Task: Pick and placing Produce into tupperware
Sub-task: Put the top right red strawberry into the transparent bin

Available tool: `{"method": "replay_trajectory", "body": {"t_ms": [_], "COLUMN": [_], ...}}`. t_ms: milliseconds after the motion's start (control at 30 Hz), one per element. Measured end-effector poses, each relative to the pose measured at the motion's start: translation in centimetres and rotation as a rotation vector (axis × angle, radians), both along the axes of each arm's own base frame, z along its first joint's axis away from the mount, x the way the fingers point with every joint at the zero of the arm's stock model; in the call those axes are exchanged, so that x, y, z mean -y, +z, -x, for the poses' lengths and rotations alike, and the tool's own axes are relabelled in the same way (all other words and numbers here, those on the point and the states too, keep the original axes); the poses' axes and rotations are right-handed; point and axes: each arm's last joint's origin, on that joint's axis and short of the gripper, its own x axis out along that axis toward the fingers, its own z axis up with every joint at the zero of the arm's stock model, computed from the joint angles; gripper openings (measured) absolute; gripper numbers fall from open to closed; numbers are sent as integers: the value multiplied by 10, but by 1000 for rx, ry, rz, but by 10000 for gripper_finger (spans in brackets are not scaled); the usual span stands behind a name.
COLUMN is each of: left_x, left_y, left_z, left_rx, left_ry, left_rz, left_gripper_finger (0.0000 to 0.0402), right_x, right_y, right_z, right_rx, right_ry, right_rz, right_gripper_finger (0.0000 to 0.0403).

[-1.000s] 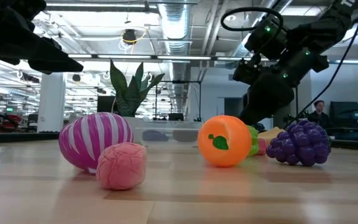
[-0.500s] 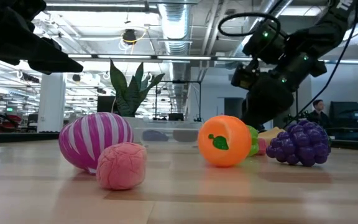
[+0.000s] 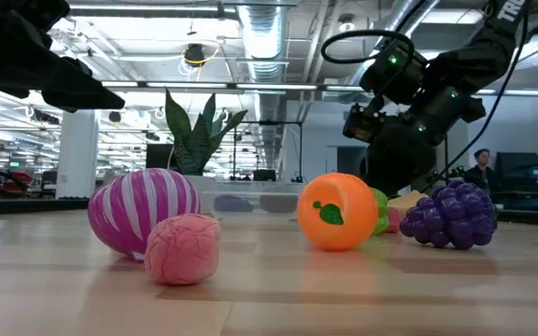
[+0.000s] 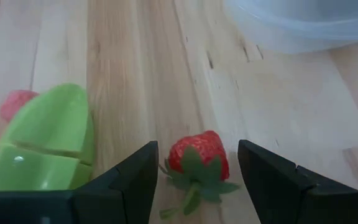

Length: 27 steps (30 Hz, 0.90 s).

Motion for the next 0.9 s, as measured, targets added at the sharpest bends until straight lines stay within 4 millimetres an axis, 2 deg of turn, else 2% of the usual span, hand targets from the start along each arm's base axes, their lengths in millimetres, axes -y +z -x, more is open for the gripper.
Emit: {"method": "replay_trajectory", "body": {"t_ms": [233,733,900], "left_x": [0,0,0], "left_y": [0,0,0], "left_z": [0,0,0], "left_rx": [-1,-3,-3], "left_ry": [0,0,0], "left_rz": [-1,-2,-3], "left_gripper_finger": [286,286,286], "right_x": [0,0,0], "right_y": [-1,-1,-1], "right_z": [0,1,1], "right_rx": [-8,-11,-10], "right_ry": [0,0,0], "right_rz": [-1,-1,0], "right_gripper_finger": [236,173,169]}}
